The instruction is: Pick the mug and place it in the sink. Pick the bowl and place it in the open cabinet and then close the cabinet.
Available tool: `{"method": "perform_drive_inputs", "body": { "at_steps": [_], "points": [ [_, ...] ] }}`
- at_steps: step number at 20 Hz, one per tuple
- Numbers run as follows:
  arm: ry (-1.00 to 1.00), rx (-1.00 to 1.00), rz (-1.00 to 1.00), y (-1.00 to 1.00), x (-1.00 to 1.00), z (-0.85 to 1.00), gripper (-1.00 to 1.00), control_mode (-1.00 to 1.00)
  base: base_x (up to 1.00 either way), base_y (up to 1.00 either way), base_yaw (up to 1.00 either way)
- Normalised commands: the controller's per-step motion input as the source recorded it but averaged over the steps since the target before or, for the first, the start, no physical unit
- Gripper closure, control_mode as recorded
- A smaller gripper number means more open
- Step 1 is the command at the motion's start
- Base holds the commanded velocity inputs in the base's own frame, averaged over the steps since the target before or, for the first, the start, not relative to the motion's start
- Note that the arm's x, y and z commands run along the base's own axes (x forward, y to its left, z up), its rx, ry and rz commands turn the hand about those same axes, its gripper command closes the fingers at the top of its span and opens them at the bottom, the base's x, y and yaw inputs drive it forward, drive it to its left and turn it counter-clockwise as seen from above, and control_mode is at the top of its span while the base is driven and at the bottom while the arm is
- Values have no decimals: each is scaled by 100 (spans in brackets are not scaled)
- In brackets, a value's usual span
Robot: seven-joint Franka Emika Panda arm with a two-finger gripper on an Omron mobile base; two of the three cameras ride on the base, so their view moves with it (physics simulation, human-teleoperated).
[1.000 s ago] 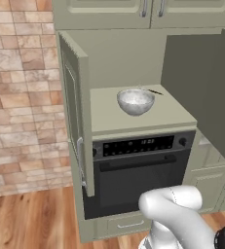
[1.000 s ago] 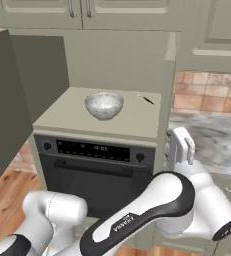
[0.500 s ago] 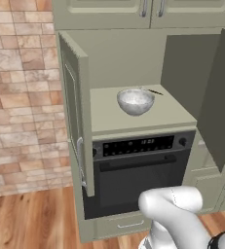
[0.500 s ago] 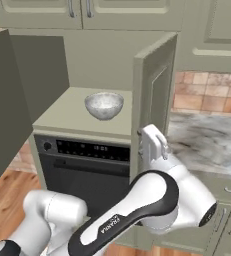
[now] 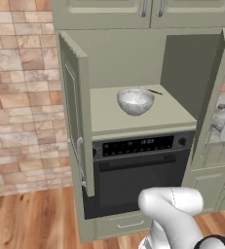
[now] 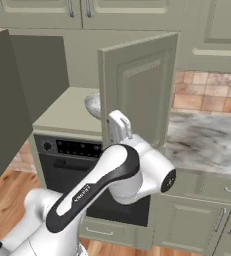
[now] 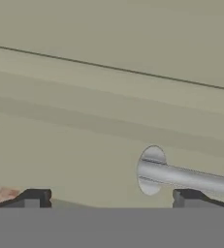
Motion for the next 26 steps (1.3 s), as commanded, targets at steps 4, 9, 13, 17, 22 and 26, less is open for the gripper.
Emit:
{"method": "perform_drive_inputs", "body": {
  "at_steps": [4, 9, 13, 17, 22, 26],
  "points": [
    [-1, -1, 0, 50, 32, 0, -100, -100, 0, 0, 0],
    [0, 0, -6, 33, 53, -3, -100, -100, 0, 0, 0],
    [13, 0, -13, 4, 100, -13, -100, -100, 0, 0, 0],
    [19, 0, -15, -6, 100, -10, -100, -100, 0, 0, 0],
    [20, 0, -21, 0, 100, -21, -100, -100, 0, 0, 0],
    [22, 0, -29, 0, 100, -25, -100, -100, 0, 0, 0]
  ]
}}
